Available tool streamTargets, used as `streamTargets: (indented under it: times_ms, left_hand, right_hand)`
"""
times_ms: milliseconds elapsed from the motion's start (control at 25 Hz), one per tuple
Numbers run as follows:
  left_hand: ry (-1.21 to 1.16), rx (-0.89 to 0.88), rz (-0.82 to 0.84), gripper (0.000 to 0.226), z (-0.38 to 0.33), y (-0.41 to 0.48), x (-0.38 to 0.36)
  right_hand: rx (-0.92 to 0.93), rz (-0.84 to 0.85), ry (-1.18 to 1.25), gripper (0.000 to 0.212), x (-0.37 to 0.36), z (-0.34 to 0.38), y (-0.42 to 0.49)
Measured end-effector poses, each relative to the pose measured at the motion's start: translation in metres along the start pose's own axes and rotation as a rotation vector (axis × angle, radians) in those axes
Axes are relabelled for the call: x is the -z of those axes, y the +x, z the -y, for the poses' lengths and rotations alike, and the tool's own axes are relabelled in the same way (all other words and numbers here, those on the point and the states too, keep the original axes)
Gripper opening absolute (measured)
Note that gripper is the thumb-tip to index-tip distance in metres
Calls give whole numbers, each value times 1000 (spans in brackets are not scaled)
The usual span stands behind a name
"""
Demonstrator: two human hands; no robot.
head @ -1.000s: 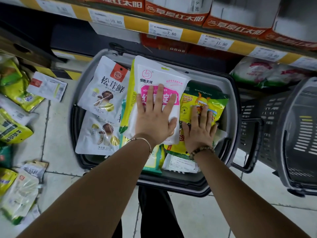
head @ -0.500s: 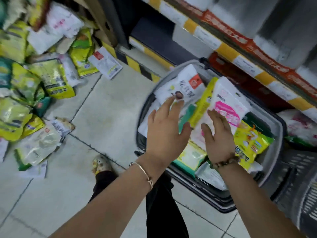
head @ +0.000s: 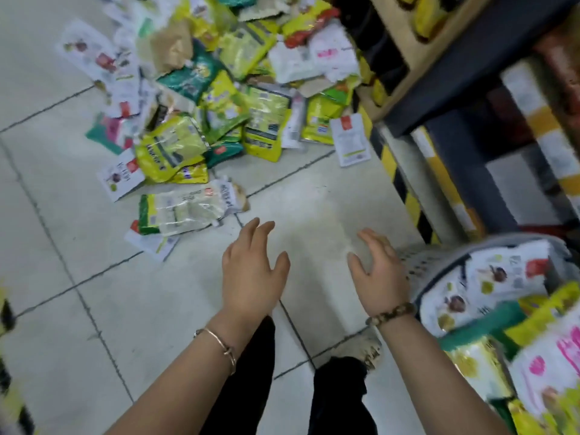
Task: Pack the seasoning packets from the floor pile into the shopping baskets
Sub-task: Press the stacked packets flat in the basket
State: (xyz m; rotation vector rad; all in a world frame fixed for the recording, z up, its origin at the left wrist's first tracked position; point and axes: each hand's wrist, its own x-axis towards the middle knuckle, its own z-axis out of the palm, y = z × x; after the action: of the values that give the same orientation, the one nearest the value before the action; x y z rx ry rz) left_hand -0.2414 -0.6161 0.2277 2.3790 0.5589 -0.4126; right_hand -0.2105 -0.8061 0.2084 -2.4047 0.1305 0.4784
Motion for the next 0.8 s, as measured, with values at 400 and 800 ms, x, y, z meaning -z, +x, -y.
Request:
streamTargets:
  times_ms: [400,800]
  left_hand:
    - [7,373,-88,55,180,46,78]
    - [389,382,249,63,272,117,34]
  right_hand:
    - [74,296,-131,41,-139,143,81]
    - [-62,466,-231,35,-235,138,157]
